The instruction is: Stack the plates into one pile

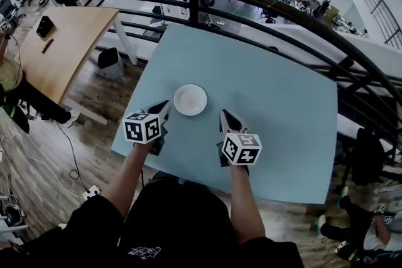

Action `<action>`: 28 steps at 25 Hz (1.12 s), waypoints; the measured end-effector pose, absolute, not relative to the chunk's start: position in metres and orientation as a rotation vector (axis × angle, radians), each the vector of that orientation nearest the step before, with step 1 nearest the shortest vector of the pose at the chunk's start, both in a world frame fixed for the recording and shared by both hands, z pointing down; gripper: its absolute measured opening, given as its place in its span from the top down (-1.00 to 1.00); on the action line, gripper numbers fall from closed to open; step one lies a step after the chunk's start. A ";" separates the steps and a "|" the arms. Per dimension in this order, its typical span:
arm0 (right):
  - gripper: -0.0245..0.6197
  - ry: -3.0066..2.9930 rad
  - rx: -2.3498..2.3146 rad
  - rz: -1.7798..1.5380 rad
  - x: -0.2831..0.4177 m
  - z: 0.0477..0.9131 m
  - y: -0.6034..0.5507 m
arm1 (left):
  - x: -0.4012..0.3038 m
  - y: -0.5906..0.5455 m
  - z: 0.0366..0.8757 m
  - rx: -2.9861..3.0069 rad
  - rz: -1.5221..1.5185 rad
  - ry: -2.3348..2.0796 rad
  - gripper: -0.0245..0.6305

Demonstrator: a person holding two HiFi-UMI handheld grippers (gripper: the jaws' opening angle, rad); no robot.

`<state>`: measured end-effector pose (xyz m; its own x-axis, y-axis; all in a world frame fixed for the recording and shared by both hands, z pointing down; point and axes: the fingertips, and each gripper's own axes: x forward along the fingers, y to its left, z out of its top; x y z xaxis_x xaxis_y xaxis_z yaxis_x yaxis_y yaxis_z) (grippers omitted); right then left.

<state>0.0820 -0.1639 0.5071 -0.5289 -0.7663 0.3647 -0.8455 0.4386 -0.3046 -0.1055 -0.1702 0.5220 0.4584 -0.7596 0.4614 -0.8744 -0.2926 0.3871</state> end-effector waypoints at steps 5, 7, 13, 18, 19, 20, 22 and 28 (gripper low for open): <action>0.90 -2.604 1.484 0.528 0.085 0.456 -0.163 | -0.101 -0.166 0.472 2.278 0.231 -1.445 0.90; 0.90 -2.631 1.495 0.452 0.084 0.439 -0.161 | -0.100 -0.164 0.455 2.329 0.212 -1.459 0.90; 0.90 -2.680 1.580 0.304 0.073 0.394 -0.162 | -0.112 -0.172 0.410 2.438 0.143 -1.483 0.90; 0.90 -2.714 1.652 0.156 0.068 0.345 -0.165 | -0.120 -0.183 0.366 2.547 0.072 -1.501 0.90; 0.90 -2.714 1.667 0.131 0.067 0.337 -0.166 | -0.122 -0.186 0.358 2.565 0.062 -1.511 0.90; 0.90 -2.712 1.680 0.107 0.065 0.330 -0.166 | -0.126 -0.189 0.351 2.582 0.050 -1.522 0.90; 0.90 -2.706 1.700 0.066 0.061 0.316 -0.167 | -0.133 -0.193 0.336 2.612 0.022 -1.544 0.90; 0.90 -2.708 1.760 -0.019 0.063 0.280 -0.162 | -0.144 -0.202 0.296 2.684 -0.032 -1.576 0.90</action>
<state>0.0633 -0.1618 0.2798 -0.4034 -0.9115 -0.0801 -0.9126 0.4072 -0.0379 -0.1438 -0.2022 0.2964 0.4870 -0.8734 -0.0033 -0.8728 -0.4869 0.0349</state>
